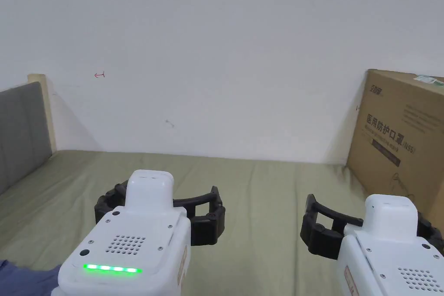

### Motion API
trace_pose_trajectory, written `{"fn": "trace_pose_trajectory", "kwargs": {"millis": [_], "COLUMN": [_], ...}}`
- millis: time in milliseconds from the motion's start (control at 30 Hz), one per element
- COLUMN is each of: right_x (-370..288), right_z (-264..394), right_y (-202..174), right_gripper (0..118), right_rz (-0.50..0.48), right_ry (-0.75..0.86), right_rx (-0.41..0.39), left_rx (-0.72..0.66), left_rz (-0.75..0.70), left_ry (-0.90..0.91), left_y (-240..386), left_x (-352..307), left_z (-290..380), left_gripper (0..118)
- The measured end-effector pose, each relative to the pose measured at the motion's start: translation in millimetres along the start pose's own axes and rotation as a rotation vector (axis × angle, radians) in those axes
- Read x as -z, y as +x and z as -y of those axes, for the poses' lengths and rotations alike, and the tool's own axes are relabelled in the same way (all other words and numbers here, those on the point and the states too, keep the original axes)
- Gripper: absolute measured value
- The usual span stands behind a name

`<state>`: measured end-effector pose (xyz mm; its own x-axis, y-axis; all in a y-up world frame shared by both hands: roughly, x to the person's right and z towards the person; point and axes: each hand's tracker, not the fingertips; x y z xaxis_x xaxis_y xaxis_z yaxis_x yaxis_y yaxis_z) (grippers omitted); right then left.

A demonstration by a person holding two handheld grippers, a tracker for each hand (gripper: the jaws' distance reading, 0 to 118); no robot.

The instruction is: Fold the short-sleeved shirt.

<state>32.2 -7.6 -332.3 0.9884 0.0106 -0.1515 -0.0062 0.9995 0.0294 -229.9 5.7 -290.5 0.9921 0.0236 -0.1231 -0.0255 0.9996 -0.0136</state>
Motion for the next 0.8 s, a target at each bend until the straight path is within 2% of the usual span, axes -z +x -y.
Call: {"fn": "trace_pose_trajectory", "kwargs": {"millis": [800], "right_x": [5.2], "right_z": [3.6], "right_y": [4.1], "right_gripper": [118], "right_rz": [0.004], "right_ry": [-0.013], "right_rx": [-0.004], "left_rx": [-0.019], "left_rz": [0.017], "left_ry": [-0.041], "left_y": [-0.1], "left_x": [9.4], "left_z": [1.2], "left_gripper": [118]}}
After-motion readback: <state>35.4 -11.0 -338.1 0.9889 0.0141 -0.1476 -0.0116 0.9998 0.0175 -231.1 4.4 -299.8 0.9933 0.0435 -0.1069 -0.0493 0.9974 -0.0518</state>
